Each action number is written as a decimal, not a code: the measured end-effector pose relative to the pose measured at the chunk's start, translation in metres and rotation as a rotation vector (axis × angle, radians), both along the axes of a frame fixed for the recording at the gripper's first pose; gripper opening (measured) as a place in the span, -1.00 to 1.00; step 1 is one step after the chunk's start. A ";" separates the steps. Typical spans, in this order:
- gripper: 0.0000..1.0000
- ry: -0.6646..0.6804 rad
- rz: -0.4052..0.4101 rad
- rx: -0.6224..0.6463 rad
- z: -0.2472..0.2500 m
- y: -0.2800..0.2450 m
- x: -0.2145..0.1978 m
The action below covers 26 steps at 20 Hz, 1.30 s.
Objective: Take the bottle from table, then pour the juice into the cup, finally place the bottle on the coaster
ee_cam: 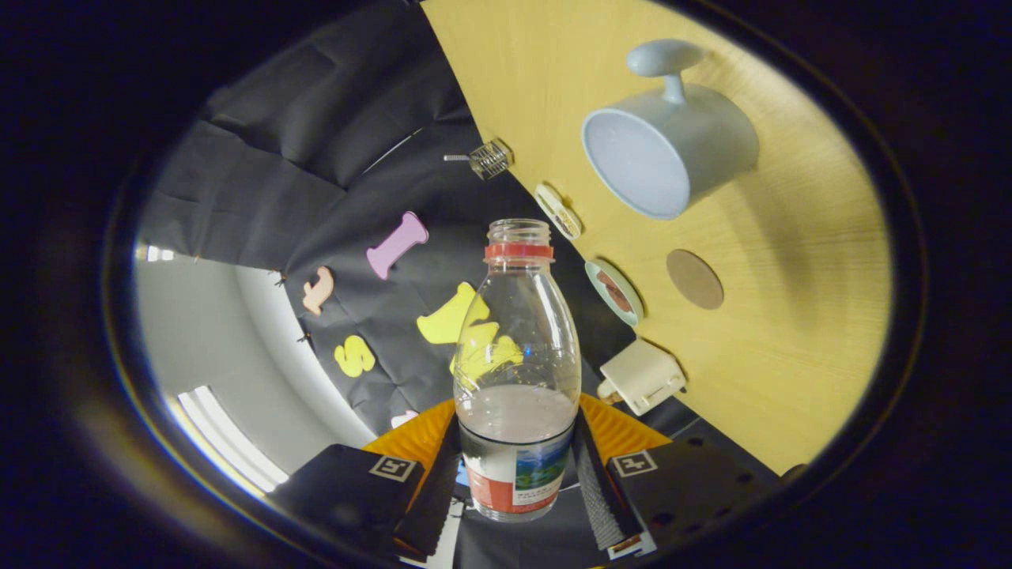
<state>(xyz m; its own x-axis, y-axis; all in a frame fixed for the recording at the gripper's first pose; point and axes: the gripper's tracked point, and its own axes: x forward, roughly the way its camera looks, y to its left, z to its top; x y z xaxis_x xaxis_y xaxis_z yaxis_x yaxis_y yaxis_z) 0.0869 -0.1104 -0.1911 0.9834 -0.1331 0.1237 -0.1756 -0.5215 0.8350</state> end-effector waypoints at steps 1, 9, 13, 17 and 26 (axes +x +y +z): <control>0.49 0.010 0.002 -0.034 -0.001 0.005 0.001; 0.49 0.177 -0.027 -0.475 -0.016 0.010 -0.018; 0.50 0.179 -0.040 -0.686 -0.001 0.015 -0.017; 0.50 0.249 -0.051 -0.967 0.009 0.007 -0.025; 0.50 0.287 -0.049 -1.478 0.009 0.010 0.018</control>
<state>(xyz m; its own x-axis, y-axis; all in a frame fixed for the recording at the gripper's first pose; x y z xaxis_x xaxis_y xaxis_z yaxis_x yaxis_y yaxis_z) 0.1051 -0.1006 -0.1816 0.9952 -0.0965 -0.0186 0.0885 0.7978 0.5964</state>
